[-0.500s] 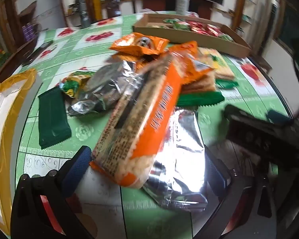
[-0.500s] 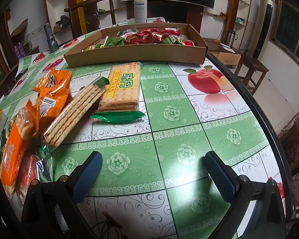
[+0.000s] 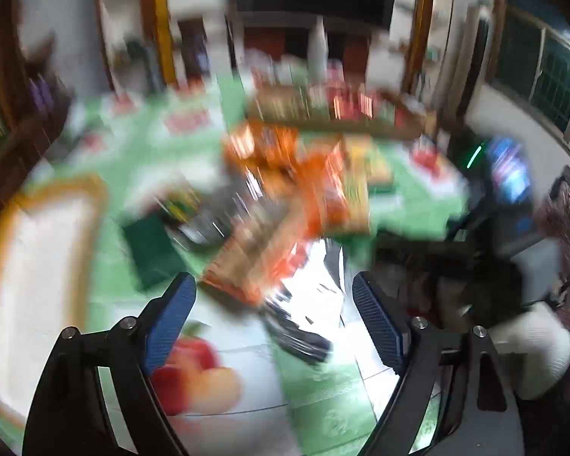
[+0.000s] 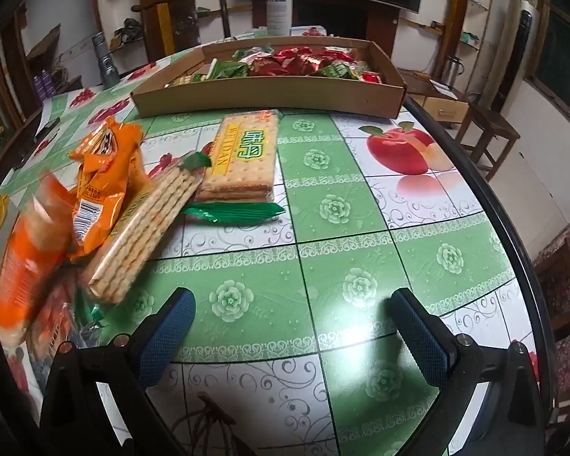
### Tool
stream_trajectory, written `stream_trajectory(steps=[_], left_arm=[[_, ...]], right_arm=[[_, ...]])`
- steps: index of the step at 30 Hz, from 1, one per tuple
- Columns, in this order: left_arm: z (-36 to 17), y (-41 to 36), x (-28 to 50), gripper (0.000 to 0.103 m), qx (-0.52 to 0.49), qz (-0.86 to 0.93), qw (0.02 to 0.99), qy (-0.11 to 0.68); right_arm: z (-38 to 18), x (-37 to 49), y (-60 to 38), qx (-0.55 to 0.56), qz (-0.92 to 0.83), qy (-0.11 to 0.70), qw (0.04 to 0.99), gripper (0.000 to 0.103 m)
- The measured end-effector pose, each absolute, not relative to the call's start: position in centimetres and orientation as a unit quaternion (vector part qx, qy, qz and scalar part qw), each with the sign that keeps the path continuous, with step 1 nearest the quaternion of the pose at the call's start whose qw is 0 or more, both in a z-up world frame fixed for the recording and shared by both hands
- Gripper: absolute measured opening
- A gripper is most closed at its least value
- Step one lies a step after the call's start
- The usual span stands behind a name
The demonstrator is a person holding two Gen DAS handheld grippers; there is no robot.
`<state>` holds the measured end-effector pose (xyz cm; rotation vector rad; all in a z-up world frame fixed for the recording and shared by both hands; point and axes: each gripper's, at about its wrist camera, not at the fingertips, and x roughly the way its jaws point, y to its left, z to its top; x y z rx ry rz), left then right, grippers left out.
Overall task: Organize snacks
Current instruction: 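Move both grippers toward the snack pile and open them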
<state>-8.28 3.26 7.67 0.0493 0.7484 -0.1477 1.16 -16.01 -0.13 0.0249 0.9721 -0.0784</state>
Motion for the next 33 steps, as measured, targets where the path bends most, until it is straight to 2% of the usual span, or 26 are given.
stream_trajectory(steps=[4,7,8,9,10,11,15,19,22,24,26,33], left_arm=[[14.9,5.8,-13.9,0.086,0.023,-0.034,0.973,0.227],[18.5,8.3,-17.3,0.102,0.016,-0.007,0.989,0.145],[19.0,9.2,-18.0,0.103,0.013,-0.001,0.991,0.136],[19.3,10.0,-18.3,0.103,0.008,0.003,0.991,0.134],[19.2,10.9,-18.7,0.103,0.0,0.008,0.991,0.133],[19.1,11.7,-19.0,0.103,-0.01,0.016,0.992,0.129],[18.5,13.6,-20.0,0.103,-0.033,0.036,0.993,0.108],[17.3,13.8,-19.1,0.103,-0.033,0.032,0.989,0.138],[15.9,13.8,-17.7,0.103,-0.041,0.02,0.983,0.177],[15.3,13.9,-17.0,0.102,-0.051,0.01,0.979,0.197],[14.6,14.2,-16.5,0.096,-0.055,0.005,0.976,0.213],[13.0,15.3,-15.2,0.095,-0.059,-0.006,0.966,0.252]], right_arm=[[0.0,-0.1,-15.5,-0.002,-0.019,0.465,0.885,0.103],[0.0,-1.0,-15.3,-0.005,-0.012,0.465,0.885,0.103],[0.1,-1.4,-15.3,-0.003,-0.014,0.465,0.885,0.103],[0.2,-1.8,-15.4,-0.002,-0.02,0.462,0.886,0.097],[0.4,-2.4,-15.5,-0.001,-0.027,0.453,0.891,0.084],[0.8,-3.1,-15.5,-0.003,-0.028,0.444,0.896,0.08],[3.6,-5.7,-15.3,-0.006,-0.009,0.4,0.916,0.079],[5.3,-6.4,-15.2,0.006,0.033,0.406,0.913,0.077],[5.1,-6.5,-14.4,0.063,0.101,0.437,0.892,0.062],[4.5,-6.1,-12.8,0.084,0.132,0.45,0.879,0.062],[3.8,-5.6,-10.7,0.091,0.146,0.458,0.872,0.062],[2.0,-4.7,-6.0,0.068,0.136,0.468,0.871,0.062]])
